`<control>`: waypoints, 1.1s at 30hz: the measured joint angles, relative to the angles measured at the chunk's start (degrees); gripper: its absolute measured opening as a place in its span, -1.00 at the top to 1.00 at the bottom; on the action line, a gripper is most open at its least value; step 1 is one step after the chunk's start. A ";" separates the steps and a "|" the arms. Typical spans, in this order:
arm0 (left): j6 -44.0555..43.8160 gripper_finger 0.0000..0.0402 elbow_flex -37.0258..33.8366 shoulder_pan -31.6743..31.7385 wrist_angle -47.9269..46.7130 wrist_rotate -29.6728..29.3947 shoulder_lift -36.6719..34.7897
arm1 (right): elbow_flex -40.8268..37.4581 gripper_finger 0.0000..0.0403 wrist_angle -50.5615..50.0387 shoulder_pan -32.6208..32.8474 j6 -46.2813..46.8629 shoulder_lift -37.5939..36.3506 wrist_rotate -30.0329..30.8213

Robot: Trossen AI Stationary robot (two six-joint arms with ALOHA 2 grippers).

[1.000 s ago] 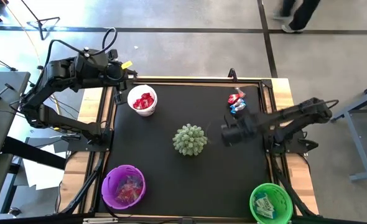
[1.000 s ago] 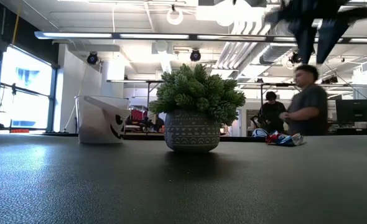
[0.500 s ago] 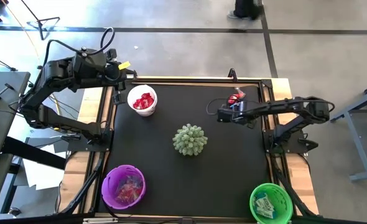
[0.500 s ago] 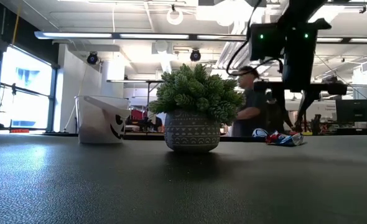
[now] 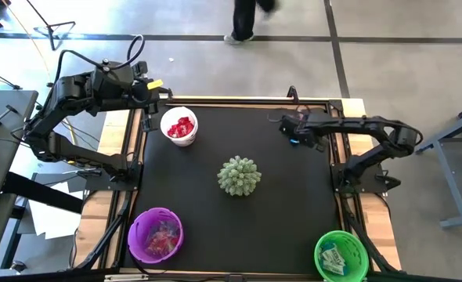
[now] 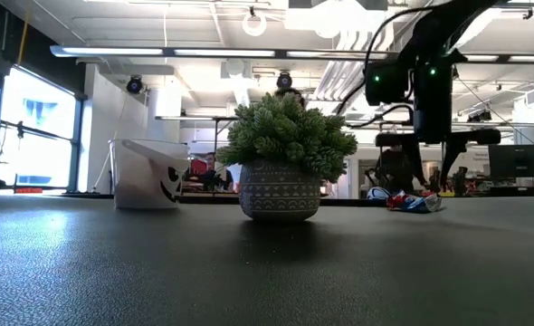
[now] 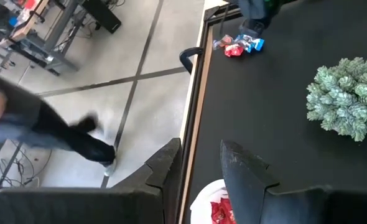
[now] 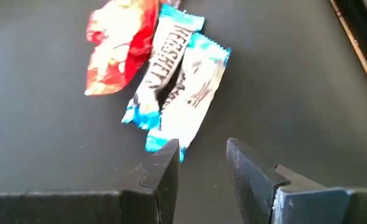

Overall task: Organize candy in baskets
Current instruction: Put the white chocolate bar into the green bucket

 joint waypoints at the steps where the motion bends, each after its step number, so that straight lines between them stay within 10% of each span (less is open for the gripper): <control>1: 0.06 0.50 0.00 0.03 0.00 -0.07 0.02 | 0.00 0.36 0.02 -1.34 -1.31 0.01 -1.14; 33: -5.62 0.50 0.00 6.05 -0.07 -0.17 -0.55 | 0.04 0.36 9.06 -13.36 -13.42 7.59 -11.04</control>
